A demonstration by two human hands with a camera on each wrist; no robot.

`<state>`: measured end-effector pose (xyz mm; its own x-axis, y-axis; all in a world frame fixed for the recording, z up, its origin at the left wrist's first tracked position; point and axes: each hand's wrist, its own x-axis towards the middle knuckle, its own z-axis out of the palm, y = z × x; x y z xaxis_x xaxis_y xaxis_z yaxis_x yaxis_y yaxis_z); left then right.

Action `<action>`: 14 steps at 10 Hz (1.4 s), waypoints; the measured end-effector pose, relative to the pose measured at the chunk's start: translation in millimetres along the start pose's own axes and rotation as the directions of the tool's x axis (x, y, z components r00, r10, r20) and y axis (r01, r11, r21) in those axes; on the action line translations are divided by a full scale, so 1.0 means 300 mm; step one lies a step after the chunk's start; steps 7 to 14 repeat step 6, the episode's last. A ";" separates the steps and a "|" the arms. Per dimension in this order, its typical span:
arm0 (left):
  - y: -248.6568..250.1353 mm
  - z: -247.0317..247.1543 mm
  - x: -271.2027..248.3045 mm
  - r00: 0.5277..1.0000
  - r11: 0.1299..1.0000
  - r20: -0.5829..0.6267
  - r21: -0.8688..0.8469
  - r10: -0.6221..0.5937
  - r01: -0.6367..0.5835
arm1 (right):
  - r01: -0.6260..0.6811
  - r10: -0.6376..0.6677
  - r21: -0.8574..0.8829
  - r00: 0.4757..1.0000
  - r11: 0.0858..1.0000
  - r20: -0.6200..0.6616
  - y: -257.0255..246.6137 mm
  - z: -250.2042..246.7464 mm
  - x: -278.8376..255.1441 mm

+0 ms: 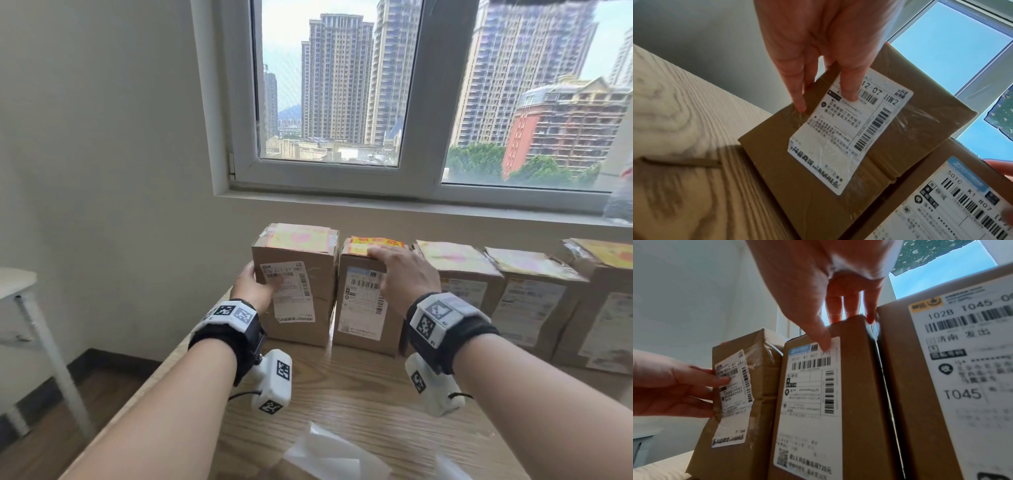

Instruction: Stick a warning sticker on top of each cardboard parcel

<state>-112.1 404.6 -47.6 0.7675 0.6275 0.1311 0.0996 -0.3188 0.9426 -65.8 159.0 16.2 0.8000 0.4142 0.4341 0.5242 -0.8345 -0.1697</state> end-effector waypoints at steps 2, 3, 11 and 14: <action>0.026 -0.002 -0.019 1.000 0.999 0.029 0.035 0.004 -0.005 | 0.008 -0.009 0.039 1.000 0.999 0.024 0.014 0.003 -0.009; 0.040 -0.013 -0.023 1.000 0.998 0.021 0.054 -0.018 0.017 | 0.001 -0.003 0.066 1.000 0.998 0.031 0.020 -0.011 -0.021; 0.099 -0.031 -0.094 0.997 0.989 0.024 0.131 -0.067 0.064 | -0.068 0.067 0.091 0.998 0.993 0.021 0.048 -0.085 -0.085; 0.099 -0.031 -0.094 0.997 0.989 0.024 0.131 -0.067 0.064 | -0.068 0.067 0.091 0.998 0.993 0.021 0.048 -0.085 -0.085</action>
